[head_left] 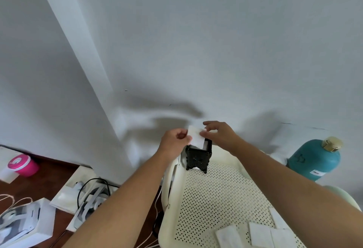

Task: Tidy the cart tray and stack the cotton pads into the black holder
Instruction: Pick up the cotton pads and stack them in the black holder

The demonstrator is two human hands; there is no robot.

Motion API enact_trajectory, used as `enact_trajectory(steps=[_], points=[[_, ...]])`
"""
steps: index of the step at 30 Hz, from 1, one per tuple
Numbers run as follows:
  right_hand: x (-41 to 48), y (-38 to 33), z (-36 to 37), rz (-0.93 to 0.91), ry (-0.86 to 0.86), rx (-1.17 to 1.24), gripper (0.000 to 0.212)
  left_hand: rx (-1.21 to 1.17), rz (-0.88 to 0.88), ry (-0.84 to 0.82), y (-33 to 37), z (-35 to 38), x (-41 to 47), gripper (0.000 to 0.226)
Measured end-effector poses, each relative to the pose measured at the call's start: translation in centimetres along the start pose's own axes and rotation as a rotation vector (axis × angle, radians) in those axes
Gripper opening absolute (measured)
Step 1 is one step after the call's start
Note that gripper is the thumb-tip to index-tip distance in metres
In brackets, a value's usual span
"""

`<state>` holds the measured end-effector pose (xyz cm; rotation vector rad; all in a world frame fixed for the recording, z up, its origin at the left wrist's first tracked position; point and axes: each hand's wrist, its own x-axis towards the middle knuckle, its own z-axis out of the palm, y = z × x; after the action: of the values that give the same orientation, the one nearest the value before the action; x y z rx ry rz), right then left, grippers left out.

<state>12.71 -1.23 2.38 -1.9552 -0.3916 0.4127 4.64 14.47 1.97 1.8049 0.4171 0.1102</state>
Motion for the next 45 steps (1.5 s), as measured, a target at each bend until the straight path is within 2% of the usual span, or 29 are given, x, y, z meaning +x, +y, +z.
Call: enact_trajectory(steps=[3, 5, 8, 12, 15, 18, 20, 22, 28, 34, 37, 41, 45], points=[[0.1, 0.3, -0.5, -0.011, 0.078, -0.099, 0.015, 0.125, 0.037, -0.014, -0.1, 0.5, 0.3, 0.028], [0.4, 0.7, -1.0, -0.031, 0.092, -0.252, 0.015, 0.276, 0.081, -0.051, -0.6, 0.4, 0.6, 0.038], [0.6, 1.2, -1.1, -0.040, 0.063, -0.478, 0.017, 0.505, 0.133, -0.128, -1.7, 0.0, 0.9, 0.055], [1.0, 1.1, -0.5, -0.079, -0.014, -0.685, 0.020, 0.559, 0.147, -0.185, -2.3, 0.0, 1.3, 0.067], [1.3, 0.7, -0.2, -0.096, -0.027, -0.645, 0.021, 0.524, 0.129, -0.194, -2.6, 0.0, 1.4, 0.068], [1.2, 0.1, -0.4, -0.100, 0.068, -0.393, 0.003, 0.488, 0.132, -0.191, -2.9, -0.3, 1.4, 0.064], [1.2, -0.3, -0.8, -0.096, 0.112, -0.291, 0.012, 0.471, 0.126, -0.188, -3.0, -0.4, 1.4, 0.063], [1.2, -0.4, -1.2, -0.086, 0.100, -0.273, 0.011, 0.454, 0.122, -0.181, -3.2, -0.5, 1.4, 0.064], [1.5, -1.1, -1.6, -0.107, -0.095, -0.450, 0.012, 0.435, 0.099, -0.227, -3.1, -0.6, 1.9, 0.073], [1.9, -1.8, -0.5, -0.096, -0.227, -0.665, 0.016, 0.524, 0.025, -0.383, -2.4, -0.5, 3.1, 0.096], [2.0, -1.9, 0.0, -0.058, -0.263, -0.754, 0.017, 0.581, 0.027, -0.384, -2.2, -0.5, 3.7, 0.092], [2.2, -2.0, 0.0, -0.052, -0.263, -0.725, 0.014, 0.568, 0.055, -0.354, -2.4, -0.6, 3.8, 0.084], [2.4, -1.6, 0.3, -0.062, -0.244, -0.816, 0.011, 0.543, 0.051, -0.341, -2.4, -0.5, 3.7, 0.084]])
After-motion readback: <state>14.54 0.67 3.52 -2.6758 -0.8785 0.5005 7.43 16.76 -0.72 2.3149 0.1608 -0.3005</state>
